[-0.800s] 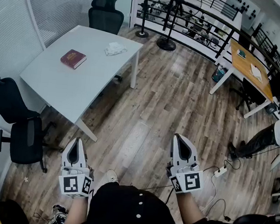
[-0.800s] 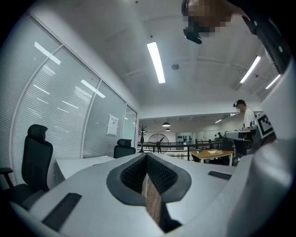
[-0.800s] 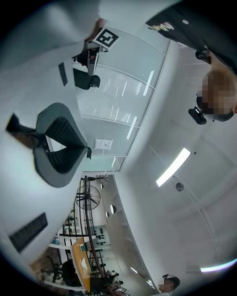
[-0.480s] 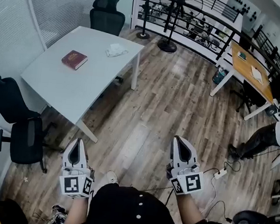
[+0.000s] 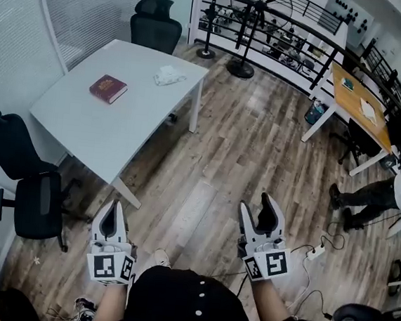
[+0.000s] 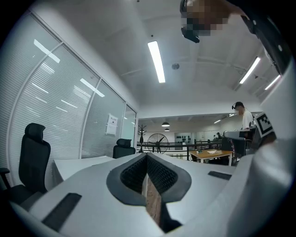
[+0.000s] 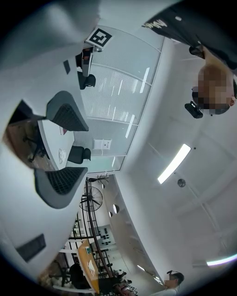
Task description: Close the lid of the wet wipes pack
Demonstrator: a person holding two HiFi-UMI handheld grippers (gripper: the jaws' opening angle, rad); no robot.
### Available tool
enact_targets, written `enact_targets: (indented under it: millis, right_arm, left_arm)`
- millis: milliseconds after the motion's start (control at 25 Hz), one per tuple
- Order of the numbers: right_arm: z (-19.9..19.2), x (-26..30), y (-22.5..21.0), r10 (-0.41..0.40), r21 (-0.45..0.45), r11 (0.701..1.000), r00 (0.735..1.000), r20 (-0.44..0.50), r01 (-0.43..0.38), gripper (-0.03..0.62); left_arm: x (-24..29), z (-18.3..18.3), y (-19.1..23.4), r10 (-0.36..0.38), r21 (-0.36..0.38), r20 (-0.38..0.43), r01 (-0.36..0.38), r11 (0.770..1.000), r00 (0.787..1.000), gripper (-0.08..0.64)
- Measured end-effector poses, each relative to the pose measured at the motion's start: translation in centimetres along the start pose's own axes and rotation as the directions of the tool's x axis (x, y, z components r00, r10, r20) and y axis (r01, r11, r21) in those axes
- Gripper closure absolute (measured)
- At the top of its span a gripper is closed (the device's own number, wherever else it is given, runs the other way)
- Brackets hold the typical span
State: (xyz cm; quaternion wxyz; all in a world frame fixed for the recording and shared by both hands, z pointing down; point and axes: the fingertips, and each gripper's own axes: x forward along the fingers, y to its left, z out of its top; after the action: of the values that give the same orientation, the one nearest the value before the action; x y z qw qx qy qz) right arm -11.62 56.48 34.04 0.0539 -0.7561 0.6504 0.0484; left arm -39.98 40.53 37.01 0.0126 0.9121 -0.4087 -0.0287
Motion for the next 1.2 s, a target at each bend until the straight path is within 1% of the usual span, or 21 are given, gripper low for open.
enact_targets:
  millis: [360, 560, 680, 840, 1040, 1200]
  right_arm:
    - [-0.7, 4.7, 2.5, -0.008, -0.010, 1.000, 1.000, 0.001, 0.008, 0.351]
    - [-1.2, 7.1, 5.0, -0.004, -0.007, 1.000, 1.000, 0.008, 0.004, 0.351]
    - [-1.5, 7.8, 6.1, -0.008, -0.006, 1.000, 1.000, 0.008, 0.008, 0.351]
    - [-2.0, 8.0, 7.1, 0.002, 0.000, 1.000, 1.000, -0.013, -0.002, 0.351]
    - [-2.6, 9.0, 6.9, -0.010, 0.002, 1.000, 1.000, -0.028, 0.010, 0.351]
    - [-3.0, 10.1, 6.5, -0.007, 0.010, 1.000, 1.000, -0.027, 0.007, 0.351]
  left_arm:
    - [2.4, 0.5, 4.4, -0.020, 0.015, 0.013, 0.020, 1.000, 1.000, 0.551]
    - [2.9, 0.3, 7.7, -0.024, 0.016, 0.013, 0.024, 1.000, 1.000, 0.551]
    - [3.1, 0.3, 9.0, -0.031, 0.017, 0.015, 0.031, 0.999, 0.999, 0.551]
    - [3.4, -0.2, 9.7, -0.042, 0.012, -0.003, 0.042, 0.999, 0.999, 0.551]
    - [4.4, -1.4, 10.0, -0.053, -0.007, -0.023, 0.053, 0.999, 0.998, 0.551]
    - [5.9, -1.6, 10.1, -0.059, -0.005, -0.027, 0.059, 0.998, 0.998, 0.551]
